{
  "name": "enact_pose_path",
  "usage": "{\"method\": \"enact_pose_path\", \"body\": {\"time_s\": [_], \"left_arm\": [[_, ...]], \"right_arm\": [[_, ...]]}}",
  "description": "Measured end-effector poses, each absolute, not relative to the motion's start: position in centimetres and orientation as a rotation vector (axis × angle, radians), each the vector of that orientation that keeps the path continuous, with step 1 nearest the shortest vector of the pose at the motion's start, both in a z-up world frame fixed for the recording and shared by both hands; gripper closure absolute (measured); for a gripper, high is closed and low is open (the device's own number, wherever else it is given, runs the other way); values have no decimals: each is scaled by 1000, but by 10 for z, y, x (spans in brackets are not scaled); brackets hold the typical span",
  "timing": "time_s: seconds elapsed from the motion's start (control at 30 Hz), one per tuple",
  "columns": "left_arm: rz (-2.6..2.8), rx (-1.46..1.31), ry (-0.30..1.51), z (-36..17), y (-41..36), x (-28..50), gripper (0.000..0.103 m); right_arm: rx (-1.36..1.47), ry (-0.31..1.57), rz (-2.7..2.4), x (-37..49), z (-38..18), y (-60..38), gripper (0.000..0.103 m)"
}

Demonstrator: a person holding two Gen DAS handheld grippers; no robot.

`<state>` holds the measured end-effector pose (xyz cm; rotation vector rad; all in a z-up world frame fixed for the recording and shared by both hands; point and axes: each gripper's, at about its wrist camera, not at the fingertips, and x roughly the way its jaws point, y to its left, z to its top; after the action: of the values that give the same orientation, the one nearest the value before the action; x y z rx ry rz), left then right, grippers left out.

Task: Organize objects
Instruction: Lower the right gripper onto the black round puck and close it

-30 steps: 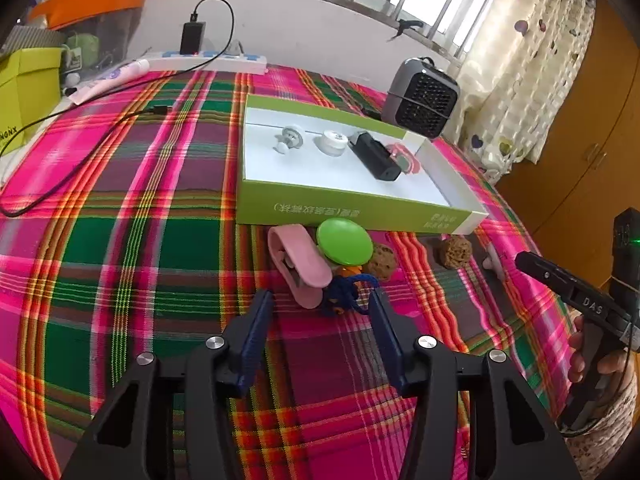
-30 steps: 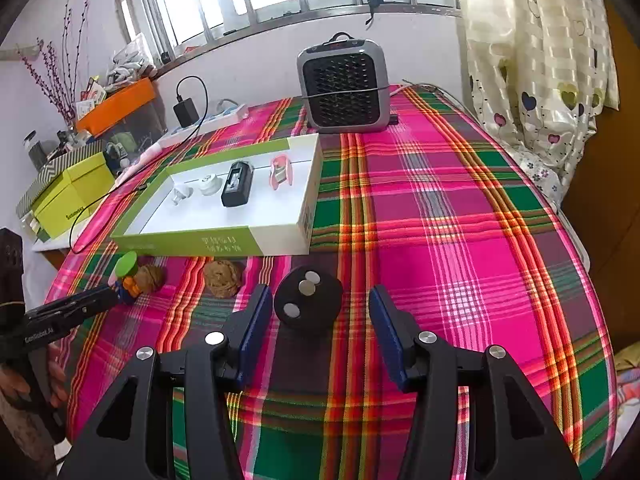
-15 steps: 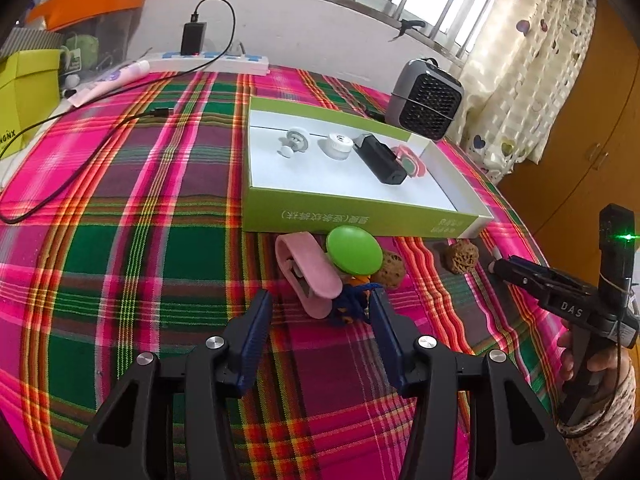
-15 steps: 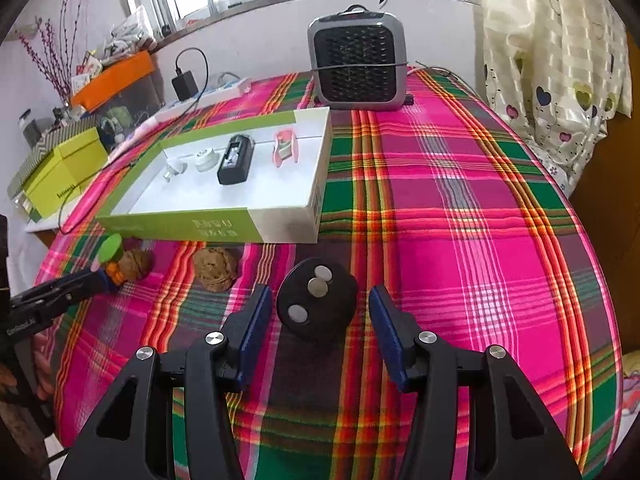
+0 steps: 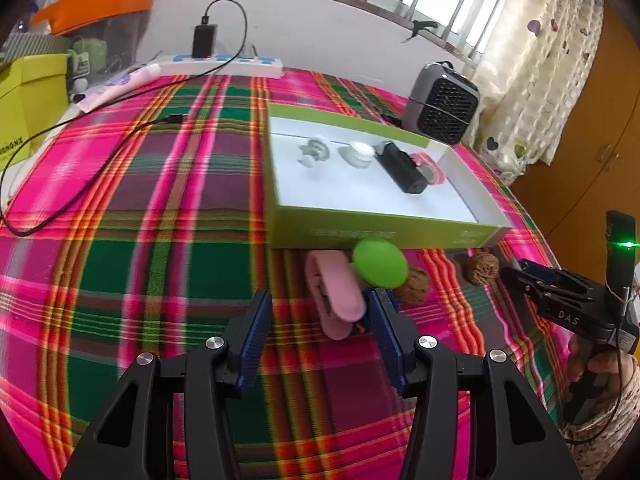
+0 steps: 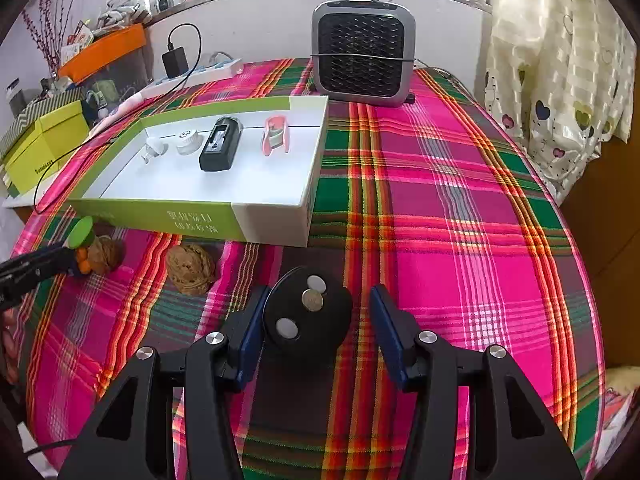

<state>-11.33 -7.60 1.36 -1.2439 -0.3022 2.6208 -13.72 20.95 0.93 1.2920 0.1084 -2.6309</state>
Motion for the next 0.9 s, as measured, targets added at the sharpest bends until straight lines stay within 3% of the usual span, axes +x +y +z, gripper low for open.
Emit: {"method": "enact_pose_path", "body": {"time_s": [0.4,0.57,0.9], "left_arm": [[2585,-1230,-229,12,-78,-110,54],[2626,-1236,-198,12,-78,-118,54],[2637,-1259,-25,11,-66,-132,54]], "right_arm": [[1284,99,-2637,-138,9,209,52],[1289,92,-2655,-139,10,212,61],[1291,111,-2661,-139,10,210,63]]}}
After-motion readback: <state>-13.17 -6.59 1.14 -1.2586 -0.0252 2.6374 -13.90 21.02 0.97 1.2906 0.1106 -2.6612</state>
